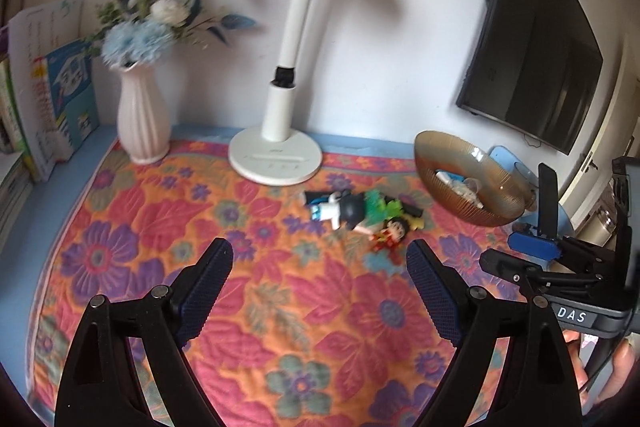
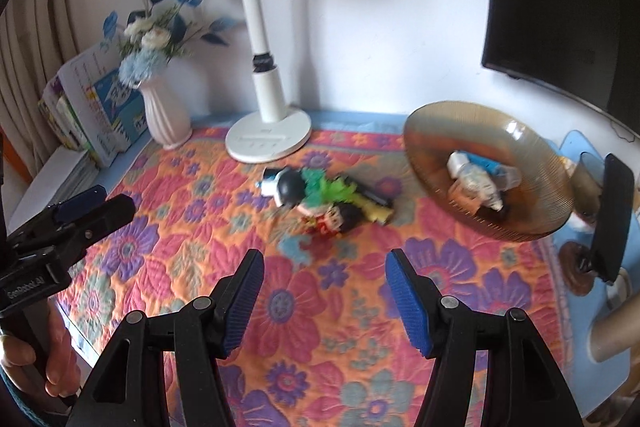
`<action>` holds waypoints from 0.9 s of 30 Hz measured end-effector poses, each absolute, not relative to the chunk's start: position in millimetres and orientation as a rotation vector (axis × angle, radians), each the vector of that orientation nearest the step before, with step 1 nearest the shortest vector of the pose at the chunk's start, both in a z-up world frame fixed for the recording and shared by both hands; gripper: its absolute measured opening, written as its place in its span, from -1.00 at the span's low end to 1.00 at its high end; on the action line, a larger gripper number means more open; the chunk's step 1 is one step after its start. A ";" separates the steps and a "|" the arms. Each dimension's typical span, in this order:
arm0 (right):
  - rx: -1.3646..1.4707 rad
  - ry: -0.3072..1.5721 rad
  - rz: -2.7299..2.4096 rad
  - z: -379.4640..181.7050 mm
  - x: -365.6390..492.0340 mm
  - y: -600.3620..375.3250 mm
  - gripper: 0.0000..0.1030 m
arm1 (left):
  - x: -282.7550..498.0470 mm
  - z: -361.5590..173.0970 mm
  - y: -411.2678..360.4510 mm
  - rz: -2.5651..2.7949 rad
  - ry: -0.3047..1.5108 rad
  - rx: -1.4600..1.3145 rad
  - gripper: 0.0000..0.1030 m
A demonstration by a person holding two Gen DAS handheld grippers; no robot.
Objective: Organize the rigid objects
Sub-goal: 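Withdraw both tools from the bowl back over the remaining toys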
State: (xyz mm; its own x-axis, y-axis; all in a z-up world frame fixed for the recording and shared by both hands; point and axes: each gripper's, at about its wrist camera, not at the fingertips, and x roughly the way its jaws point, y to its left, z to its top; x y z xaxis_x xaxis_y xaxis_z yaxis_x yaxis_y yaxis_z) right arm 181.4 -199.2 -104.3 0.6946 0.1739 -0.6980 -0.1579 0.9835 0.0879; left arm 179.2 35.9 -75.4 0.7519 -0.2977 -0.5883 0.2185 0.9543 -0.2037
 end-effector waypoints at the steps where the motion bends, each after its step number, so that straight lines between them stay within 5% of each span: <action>1: 0.022 0.787 0.184 -108.0 181.8 -196.9 0.19 | 178.4 -77.8 37.1 -0.279 0.664 -0.124 0.70; 27: 0.029 0.850 0.117 -188.3 211.8 -214.5 0.20 | 207.5 -173.9 33.9 -0.261 0.822 -0.151 0.70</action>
